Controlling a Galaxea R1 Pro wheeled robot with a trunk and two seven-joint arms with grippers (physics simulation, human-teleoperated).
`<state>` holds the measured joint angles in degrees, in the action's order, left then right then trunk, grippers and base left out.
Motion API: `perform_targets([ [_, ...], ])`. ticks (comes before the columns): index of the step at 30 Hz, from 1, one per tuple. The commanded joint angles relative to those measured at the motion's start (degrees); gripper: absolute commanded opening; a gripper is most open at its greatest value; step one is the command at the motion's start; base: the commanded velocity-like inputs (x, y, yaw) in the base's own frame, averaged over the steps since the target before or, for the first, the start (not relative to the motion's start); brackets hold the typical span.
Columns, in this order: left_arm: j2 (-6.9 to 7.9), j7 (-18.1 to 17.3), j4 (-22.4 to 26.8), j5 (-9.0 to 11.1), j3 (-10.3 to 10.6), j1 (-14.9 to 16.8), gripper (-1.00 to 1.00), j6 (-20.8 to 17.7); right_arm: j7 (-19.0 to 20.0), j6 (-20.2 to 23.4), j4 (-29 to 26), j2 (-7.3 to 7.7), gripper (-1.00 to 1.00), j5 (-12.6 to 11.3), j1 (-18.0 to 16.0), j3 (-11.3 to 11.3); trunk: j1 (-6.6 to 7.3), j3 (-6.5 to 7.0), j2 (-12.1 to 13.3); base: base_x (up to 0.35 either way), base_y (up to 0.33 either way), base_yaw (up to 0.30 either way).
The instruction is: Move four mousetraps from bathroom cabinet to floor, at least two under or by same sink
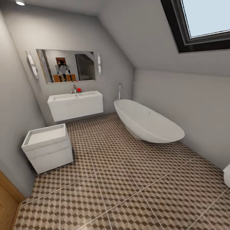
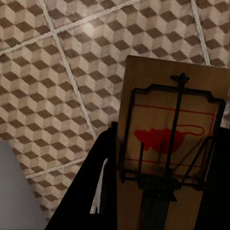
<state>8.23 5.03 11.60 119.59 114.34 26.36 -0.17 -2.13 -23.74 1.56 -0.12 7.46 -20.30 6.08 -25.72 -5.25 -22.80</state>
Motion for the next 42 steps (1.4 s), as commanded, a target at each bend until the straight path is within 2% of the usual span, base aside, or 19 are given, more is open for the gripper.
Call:
perform_targets([
  [1,0.07,0.6,0.3,0.2,0.1,0.1,-1.0,0.0,-0.1,-0.3,0.2,-0.03,-1.0,-0.5,-0.1,0.4,-0.06,-0.12,-0.1,0.263,0.0,0.0],
  [8,0.12,0.6,0.2,0.8,0.1,0.1,-1.0,0.0,0.5,-0.2,0.8,-0.07,-1.0,-0.8,-0.1,0.6,-0.06,-0.12,-0.1,0.317,0.0,0.0],
  [42,0.03,0.6,0.3,0.7,0.2,0.1,-1.0,0.0,0.6,-0.3,0.8,-0.06,-1.0,-0.8,-0.1,0.6,-0.06,-0.12,-0.1,0.335,0.0,0.0],
])
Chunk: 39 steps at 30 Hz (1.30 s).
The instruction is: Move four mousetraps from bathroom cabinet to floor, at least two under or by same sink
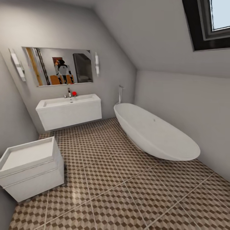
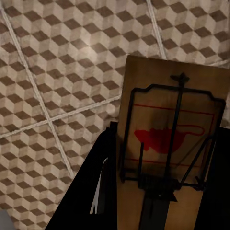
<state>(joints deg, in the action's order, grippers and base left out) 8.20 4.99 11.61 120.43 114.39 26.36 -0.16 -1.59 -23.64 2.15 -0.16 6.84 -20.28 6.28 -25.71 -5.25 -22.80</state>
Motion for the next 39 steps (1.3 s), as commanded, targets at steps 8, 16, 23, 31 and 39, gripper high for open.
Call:
perform_targets([
  [8,0.05,0.6,0.3,-0.1,0.1,0.1,-1.0,0.0,0.0,-0.4,0.2,-0.01,-1.0,-0.1,-0.1,0.4,-0.07,-0.12,-0.1,0.336,0.0,0.0],
  [16,0.06,0.6,0.3,-0.2,0.1,0.1,-1.0,0.0,0.0,-0.4,0.2,-0.01,-1.0,-0.1,-0.1,0.4,-0.07,-0.12,-0.1,0.336,0.0,0.0],
  [23,0.06,0.6,0.3,-0.2,0.1,0.1,-1.0,0.0,0.0,-0.4,0.2,-0.01,-1.0,-0.1,-0.1,0.4,-0.07,-0.12,-0.1,0.335,0.0,0.0],
  [31,0.06,0.6,0.3,-0.2,0.1,0.1,-1.0,0.0,0.0,-0.4,0.2,-0.01,-1.0,-0.1,-0.1,0.4,-0.07,-0.14,-0.1,0.335,0.0,0.0],
  [39,0.06,0.6,0.3,-0.2,0.1,0.1,-1.0,0.0,0.0,-0.4,0.2,-0.01,-1.0,-0.1,-0.1,0.4,-0.07,-0.37,-0.1,0.335,0.0,0.0],
])
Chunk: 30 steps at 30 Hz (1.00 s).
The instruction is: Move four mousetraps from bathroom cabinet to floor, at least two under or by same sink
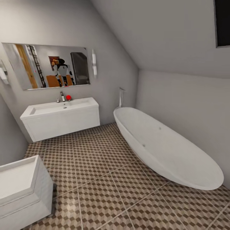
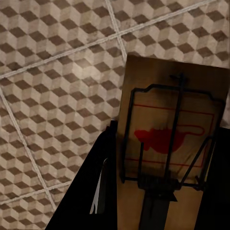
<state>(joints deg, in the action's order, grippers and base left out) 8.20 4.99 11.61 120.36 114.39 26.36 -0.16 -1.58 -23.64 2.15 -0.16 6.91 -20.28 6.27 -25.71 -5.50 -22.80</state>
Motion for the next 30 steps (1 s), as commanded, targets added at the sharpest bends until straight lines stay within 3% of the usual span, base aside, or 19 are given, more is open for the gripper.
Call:
perform_targets([
  [1,0.06,0.6,0.3,-0.1,0.1,0.1,-1.0,0.0,0.0,-0.4,0.2,-0.01,-1.0,-0.2,-0.1,0.4,-0.07,-0.12,-0.1,0.335,0.0,0.0],
  [30,0.06,0.6,0.3,-0.1,0.1,0.1,-1.0,0.0,0.0,-0.4,0.2,-0.01,-1.0,-0.1,-0.1,0.4,-0.07,-0.12,-0.1,0.335,0.0,0.0],
])
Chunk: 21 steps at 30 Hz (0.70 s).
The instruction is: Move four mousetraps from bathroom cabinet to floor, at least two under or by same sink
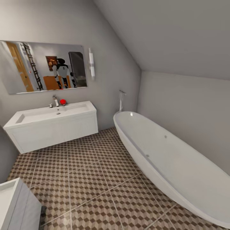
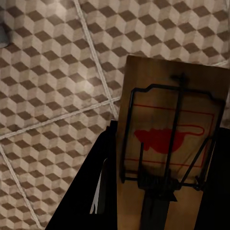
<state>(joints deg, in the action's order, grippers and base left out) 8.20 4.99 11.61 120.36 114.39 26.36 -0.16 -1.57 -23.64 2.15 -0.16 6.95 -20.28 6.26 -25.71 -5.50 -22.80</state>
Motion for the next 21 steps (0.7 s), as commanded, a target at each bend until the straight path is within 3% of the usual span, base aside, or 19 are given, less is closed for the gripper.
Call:
perform_targets([
  [1,0.06,0.6,0.3,-0.1,0.1,0.1,-1.0,0.0,0.0,-0.4,0.2,-0.01,-1.0,-0.2,-0.1,0.4,-0.07,-0.12,-0.1,0.335,0.0,0.0],
  [21,0.06,0.6,0.3,-0.1,0.1,0.1,-1.0,0.0,0.0,-0.4,0.2,-0.01,-1.0,-0.2,-0.1,0.4,-0.07,-0.12,-0.1,0.335,0.0,0.019],
])
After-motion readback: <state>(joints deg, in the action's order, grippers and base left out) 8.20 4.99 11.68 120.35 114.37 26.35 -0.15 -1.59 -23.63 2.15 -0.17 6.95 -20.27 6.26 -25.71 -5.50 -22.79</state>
